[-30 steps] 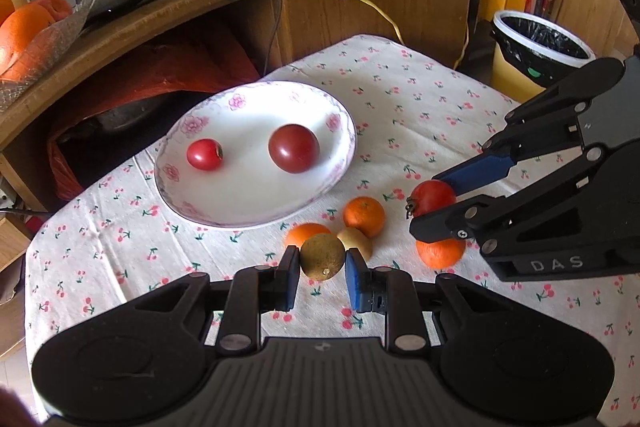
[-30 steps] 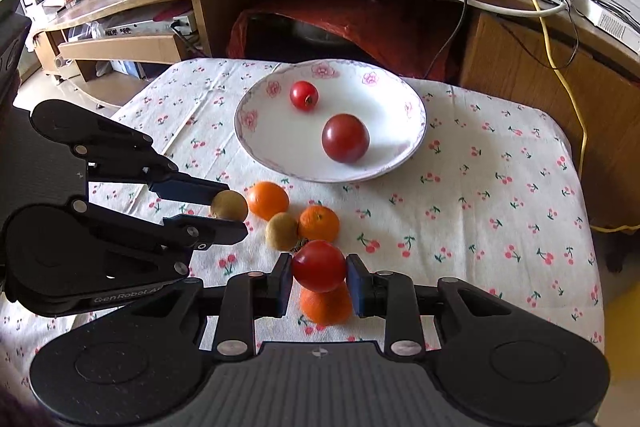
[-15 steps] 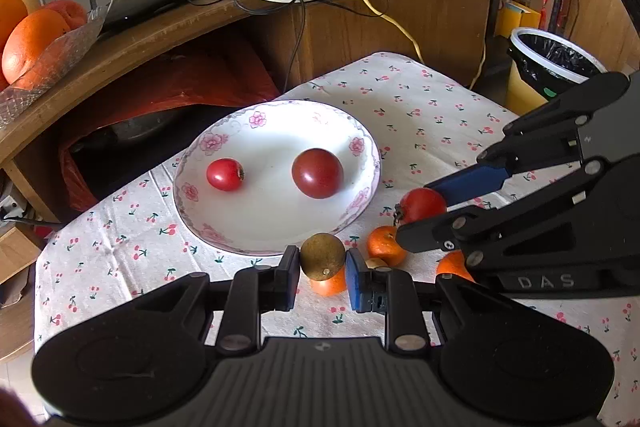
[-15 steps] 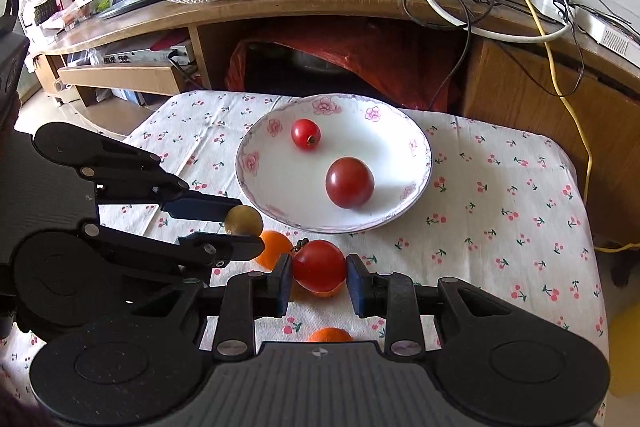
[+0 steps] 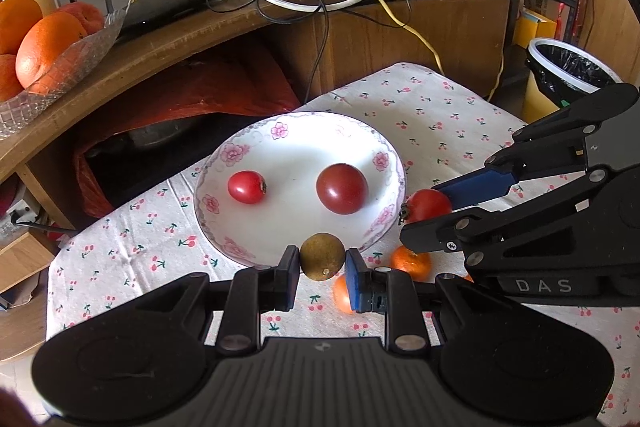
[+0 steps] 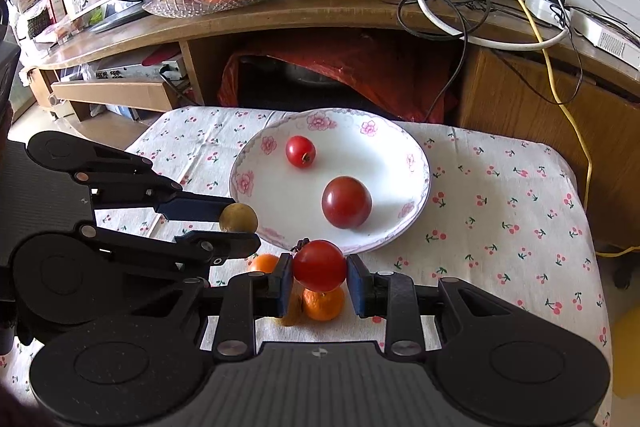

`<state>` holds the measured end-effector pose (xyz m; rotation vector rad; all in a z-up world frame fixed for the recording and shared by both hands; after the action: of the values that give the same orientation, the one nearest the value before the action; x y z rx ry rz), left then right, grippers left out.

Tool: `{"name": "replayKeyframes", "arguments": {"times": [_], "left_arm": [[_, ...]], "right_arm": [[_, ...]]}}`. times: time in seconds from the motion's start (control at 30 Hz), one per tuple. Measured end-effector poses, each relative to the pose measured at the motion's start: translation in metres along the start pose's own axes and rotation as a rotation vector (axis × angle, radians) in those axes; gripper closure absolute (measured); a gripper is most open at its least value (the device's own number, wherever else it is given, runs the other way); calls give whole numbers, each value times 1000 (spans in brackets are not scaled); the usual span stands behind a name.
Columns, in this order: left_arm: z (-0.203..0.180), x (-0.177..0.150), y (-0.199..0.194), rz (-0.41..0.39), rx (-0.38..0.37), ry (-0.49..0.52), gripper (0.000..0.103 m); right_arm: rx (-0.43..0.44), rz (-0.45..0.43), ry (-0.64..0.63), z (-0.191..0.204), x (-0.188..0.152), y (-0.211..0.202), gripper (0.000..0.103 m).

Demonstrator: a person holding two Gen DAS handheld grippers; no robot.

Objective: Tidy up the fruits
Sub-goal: 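Carry the kiwi and red tomato over the white bowl with both tools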

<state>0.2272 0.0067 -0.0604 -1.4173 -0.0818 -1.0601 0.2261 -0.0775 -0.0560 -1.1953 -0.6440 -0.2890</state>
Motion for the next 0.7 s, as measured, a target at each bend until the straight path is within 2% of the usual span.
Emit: {"name": "replayKeyframes", "arguments": {"times": [0.7], "left_arm": [[13,4,13,4,44,-17,71]], "right_arm": [[11,-20,30,-4,12,15,77]]}}
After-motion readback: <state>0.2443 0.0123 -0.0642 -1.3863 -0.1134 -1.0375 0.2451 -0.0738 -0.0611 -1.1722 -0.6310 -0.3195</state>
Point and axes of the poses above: each gripper's, at about its wrist camera, not at the fingertips, and y roughly the way its jaws point, z to its left, x to its top, the point moved 8 cm from there along y, roughly the way its jaws point, and after that the axes turned 14 degrees about y, right-handed, at the moved point
